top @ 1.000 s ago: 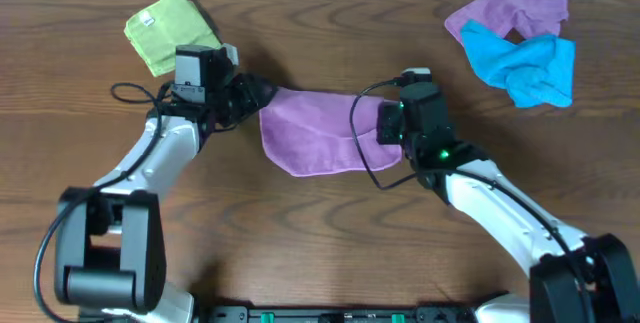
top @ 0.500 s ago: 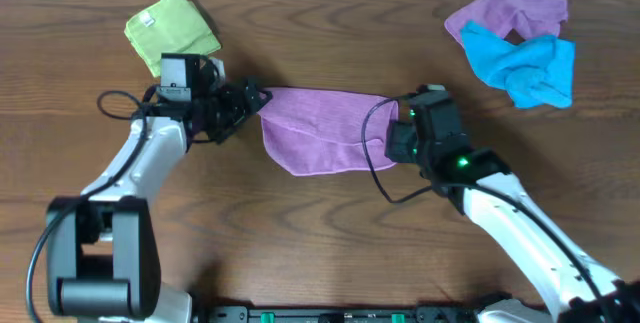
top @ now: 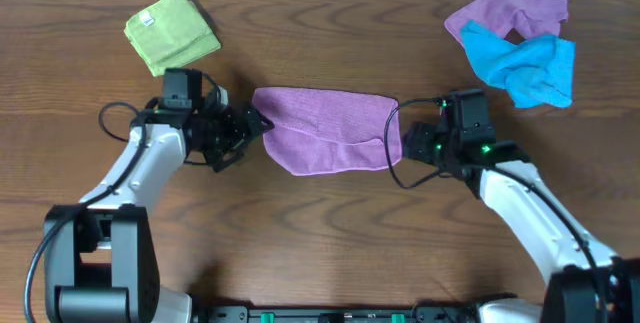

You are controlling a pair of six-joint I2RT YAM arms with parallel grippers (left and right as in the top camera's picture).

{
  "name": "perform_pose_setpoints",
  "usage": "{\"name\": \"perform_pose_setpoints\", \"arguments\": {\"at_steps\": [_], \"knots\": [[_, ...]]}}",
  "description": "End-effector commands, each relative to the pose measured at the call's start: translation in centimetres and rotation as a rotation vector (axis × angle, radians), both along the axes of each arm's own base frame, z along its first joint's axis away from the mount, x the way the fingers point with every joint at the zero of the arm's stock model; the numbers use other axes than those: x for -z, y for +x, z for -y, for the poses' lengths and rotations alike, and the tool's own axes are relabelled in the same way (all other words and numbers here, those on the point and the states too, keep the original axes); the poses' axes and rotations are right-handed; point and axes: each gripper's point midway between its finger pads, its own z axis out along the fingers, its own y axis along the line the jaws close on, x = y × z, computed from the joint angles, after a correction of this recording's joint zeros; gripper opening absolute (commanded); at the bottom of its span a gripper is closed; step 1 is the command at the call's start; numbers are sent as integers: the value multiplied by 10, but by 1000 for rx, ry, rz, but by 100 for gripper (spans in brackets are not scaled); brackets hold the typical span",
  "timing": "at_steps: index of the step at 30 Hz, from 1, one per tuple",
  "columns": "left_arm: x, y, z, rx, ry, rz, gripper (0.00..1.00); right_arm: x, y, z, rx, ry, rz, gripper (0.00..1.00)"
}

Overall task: Fold the cloth
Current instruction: 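Hold the cloth taut with both grippers and adjust the left grip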

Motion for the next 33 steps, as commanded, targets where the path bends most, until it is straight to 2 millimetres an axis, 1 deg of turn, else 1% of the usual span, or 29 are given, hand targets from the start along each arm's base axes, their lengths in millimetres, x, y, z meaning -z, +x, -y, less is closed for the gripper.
{"name": "perform_pose_setpoints", "arguments": {"at_steps": [1,5,9,14,23,30,33], "knots": [[13,-6,-3,4,14,15,95,4,-4,-9,-16,67,-23,62],[20,4,-4,-1,22,103,95,1,-4,-17,-38,106,-23,59],[21,13,-4,-7,24,173,95,0,-7,-21,-60,122,-28,58],[31,17,-2,-28,5,179,95,0,-7,-24,-67,135,-31,56],[43,29,29,-3,-84,196,95,-2,-10,-30,-88,173,-38,54],[48,24,54,46,-150,184,95,-2,-10,-31,-90,175,-38,54],[43,21,60,73,-192,183,95,-3,-10,-31,-90,176,-38,54]]}}
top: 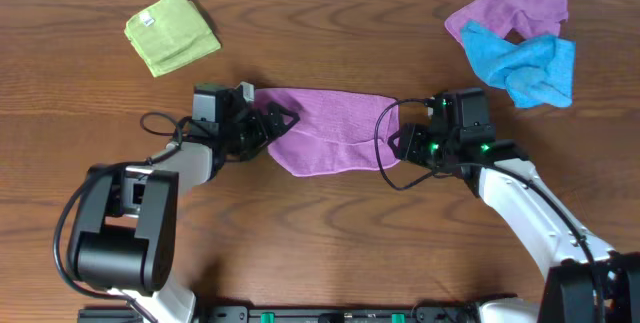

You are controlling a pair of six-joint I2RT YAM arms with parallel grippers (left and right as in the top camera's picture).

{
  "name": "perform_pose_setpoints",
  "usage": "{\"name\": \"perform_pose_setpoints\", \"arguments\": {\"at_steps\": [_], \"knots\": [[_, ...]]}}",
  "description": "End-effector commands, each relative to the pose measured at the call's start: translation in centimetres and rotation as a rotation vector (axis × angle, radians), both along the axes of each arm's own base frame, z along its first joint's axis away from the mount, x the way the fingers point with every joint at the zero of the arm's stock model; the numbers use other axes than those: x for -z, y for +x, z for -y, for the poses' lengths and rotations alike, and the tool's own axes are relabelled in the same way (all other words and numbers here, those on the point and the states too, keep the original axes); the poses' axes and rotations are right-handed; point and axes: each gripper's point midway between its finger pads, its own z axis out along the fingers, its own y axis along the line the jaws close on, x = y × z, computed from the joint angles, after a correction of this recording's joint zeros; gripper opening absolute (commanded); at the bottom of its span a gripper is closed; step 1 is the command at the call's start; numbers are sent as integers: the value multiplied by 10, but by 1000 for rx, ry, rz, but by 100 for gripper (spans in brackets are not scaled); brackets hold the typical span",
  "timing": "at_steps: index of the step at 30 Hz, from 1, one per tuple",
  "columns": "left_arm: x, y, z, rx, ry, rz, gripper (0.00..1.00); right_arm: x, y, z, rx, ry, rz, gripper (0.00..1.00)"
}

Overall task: Fold the cloth
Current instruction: 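Hold the cloth taut with both grippers and adjust the left grip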

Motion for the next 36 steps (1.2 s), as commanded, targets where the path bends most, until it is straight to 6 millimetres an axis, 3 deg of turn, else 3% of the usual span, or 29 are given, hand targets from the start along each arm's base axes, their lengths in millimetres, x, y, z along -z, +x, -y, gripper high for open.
{"name": "perform_pose_setpoints", "arguments": {"at_steps": [1,18,31,36], "knots": [[11,-14,9,36,-46,-70,95,3,-4,-1,-2,10,-15,54],[-28,-36,33,184,-251,-89,95,10,-11,6,-9,-35,-44,54],[-27,-67,36,242,-303,-221,95,11,-13,7,-7,-39,-51,54],[-39,-71,39,269,-341,-215,96,11,-13,7,-8,-39,-51,54]]}}
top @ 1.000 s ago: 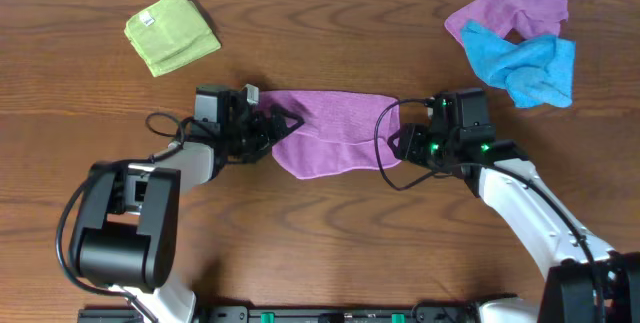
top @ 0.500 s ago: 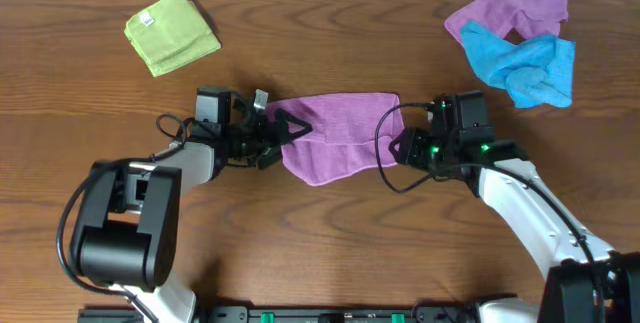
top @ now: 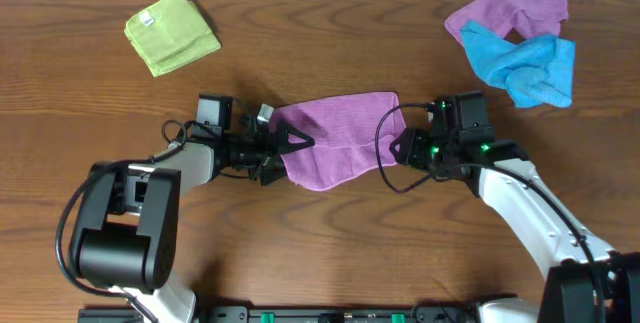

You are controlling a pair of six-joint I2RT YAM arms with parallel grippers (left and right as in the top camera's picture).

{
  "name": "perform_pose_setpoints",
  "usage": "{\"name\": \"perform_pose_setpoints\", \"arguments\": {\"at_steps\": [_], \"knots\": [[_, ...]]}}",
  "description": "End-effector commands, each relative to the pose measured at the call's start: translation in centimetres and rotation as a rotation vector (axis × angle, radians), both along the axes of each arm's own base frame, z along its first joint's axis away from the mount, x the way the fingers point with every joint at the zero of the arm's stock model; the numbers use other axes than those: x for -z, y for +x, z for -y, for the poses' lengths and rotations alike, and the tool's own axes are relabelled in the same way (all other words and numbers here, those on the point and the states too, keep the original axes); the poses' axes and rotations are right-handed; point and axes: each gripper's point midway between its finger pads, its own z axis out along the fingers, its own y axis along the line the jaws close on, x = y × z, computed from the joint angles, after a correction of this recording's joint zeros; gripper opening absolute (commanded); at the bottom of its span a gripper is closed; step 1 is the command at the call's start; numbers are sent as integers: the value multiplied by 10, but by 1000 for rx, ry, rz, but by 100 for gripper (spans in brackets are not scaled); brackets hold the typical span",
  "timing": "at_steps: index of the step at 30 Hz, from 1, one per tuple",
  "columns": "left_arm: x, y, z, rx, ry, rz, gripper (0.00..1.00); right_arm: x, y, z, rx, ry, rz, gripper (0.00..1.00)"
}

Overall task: Fold the cloth
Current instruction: 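Hold the cloth taut with both grippers and adjust the left grip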

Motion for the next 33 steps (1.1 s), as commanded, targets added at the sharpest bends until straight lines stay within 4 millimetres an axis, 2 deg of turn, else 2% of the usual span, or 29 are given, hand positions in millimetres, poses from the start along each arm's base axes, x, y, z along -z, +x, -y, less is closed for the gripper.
{"name": "perform_pose_setpoints", "arguments": {"at_steps": [1,5,14,25,27,28,30,31,33], "knots": [[-18,-5,4,36,-41,52,95,4,-3,3,-7,-15,-4,54],[-21,-3,3,27,-26,72,95,5,-1,8,6,-41,0,54],[12,-13,-10,10,152,28,95,6,0,10,12,-58,4,55],[28,-26,8,67,260,45,95,6,1,13,18,-68,7,55],[32,-27,9,66,289,47,98,7,1,14,23,-78,8,55],[33,-27,9,65,300,49,92,7,1,14,23,-78,9,55],[34,-26,9,63,306,50,53,7,2,15,18,-81,11,55],[34,-26,9,63,307,50,40,7,2,15,15,-86,13,55],[34,-25,8,58,310,49,24,8,3,18,20,-104,17,55]]}}
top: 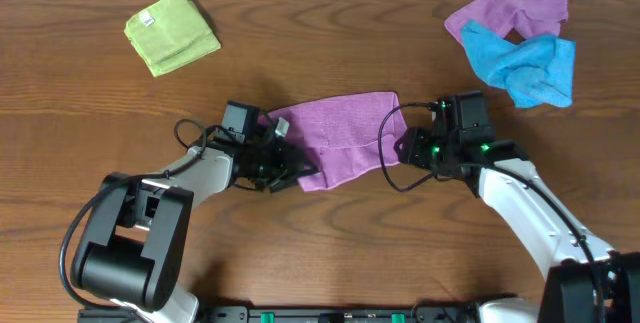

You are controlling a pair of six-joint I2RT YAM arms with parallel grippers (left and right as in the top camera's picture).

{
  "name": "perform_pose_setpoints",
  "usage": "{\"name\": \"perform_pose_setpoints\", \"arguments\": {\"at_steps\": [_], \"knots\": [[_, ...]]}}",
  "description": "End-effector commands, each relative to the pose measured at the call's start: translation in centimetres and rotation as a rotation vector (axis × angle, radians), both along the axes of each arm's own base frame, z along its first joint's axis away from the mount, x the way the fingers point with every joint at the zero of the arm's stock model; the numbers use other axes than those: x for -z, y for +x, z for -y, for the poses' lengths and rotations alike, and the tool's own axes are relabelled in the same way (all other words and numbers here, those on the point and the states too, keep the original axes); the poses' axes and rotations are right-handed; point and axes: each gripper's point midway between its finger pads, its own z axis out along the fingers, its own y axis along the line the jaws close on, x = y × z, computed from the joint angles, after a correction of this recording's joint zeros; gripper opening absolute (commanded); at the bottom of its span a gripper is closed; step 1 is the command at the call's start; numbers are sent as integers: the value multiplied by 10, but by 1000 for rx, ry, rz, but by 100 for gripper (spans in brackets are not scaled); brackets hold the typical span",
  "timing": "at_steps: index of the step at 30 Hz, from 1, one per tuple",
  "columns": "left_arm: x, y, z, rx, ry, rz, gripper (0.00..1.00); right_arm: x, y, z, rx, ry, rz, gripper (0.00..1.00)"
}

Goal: Fold the cloth

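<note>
The purple cloth (345,131) lies at the table's middle in the overhead view, its left part doubled over so it looks shorter and lumpy. My left gripper (303,170) is at the cloth's lower left corner, shut on the folded edge. At the lower right edge of the same cloth, my right gripper (398,149) appears shut on it; its fingertips are partly hidden under the wrist.
A folded green cloth (172,31) lies at the back left. A crumpled purple cloth (505,11) and a blue cloth (525,63) are heaped at the back right. Cables loop beside both wrists.
My left gripper has moved right and toward the front, carrying the cloth's left edge with it; the cloth's lower left now bunches there. The right gripper has not moved.
At first the cloth lay spread wide, both grippers just off its ends. Then each gripper had come up to its own edge. Then the left one held the left edge drawn over the cloth, and now it sits further right and forward, the cloth narrower.
</note>
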Motion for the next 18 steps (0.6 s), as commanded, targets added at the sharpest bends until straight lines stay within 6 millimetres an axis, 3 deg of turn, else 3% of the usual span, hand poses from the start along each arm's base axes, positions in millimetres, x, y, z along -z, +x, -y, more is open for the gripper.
{"name": "perform_pose_setpoints", "arguments": {"at_steps": [1,4,10,18], "knots": [[4,1,-5,-8,34,15,19,5,-1,10,6,-55,3,55],[4,1,-5,-8,33,15,6,7,3,20,32,-100,13,55],[0,1,-5,-2,-1,10,6,24,5,27,29,-120,-22,55],[2,-1,-31,-41,-6,-41,6,63,6,20,1,-93,-95,51]]}}
